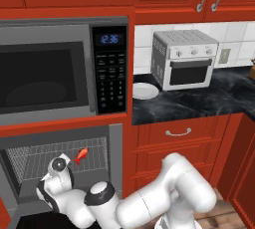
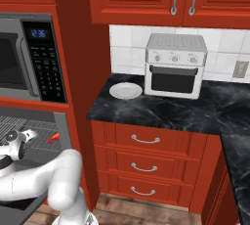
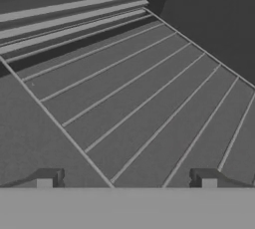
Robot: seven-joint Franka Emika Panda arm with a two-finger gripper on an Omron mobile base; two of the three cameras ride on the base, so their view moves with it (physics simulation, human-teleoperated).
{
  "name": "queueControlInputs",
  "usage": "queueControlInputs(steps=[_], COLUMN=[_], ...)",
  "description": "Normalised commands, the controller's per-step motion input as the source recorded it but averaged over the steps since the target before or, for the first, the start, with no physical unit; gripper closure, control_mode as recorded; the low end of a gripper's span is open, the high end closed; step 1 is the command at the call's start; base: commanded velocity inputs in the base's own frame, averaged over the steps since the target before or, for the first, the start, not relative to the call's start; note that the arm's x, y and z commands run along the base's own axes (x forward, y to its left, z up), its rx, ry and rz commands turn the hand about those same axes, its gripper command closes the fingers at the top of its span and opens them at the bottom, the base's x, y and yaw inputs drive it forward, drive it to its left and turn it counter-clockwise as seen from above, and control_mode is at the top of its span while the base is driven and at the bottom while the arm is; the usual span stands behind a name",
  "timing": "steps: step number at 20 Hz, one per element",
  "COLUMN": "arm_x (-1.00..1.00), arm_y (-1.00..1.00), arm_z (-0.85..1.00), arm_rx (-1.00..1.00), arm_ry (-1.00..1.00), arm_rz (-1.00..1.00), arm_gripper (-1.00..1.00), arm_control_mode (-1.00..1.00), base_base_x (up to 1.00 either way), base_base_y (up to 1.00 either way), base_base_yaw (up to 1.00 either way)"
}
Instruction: Take the fish from the oven and place it on the plate on the counter.
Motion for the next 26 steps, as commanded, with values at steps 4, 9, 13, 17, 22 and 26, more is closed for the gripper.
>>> queueControlInputs(steps=[4, 9, 13, 17, 22, 26], arm_x=[-0.39, -0.62, -0.35, -0.06, 0.0, 0.0], arm_y=[0.0, 0.0, 0.0, 0.0, 0.07, 0.04], arm_z=[-1.0, -1.0, -1.0, -1.0, -1.0, -1.0], arm_rx=[-0.06, -0.02, -0.03, -0.01, 0.0, 0.0], arm_ry=[-0.01, -0.01, -0.1, -0.22, -0.31, -0.27], arm_rz=[-0.04, -0.07, -0.08, -0.08, -0.1, -0.1], arm_gripper=[-1.0, -1.0, -1.0, -1.0, -1.0, -1.0], arm_control_mode=[-1.0, -1.0, -1.0, -1.0, -1.0, -1.0], base_base_x=[0.0, 0.0, 0.0, 0.0, 0.0, 0.0], base_base_y=[0.0, 0.0, 0.0, 0.0, 0.0, 0.0], base_base_yaw=[0.0, 0.0, 0.0, 0.0, 0.0, 0.0])
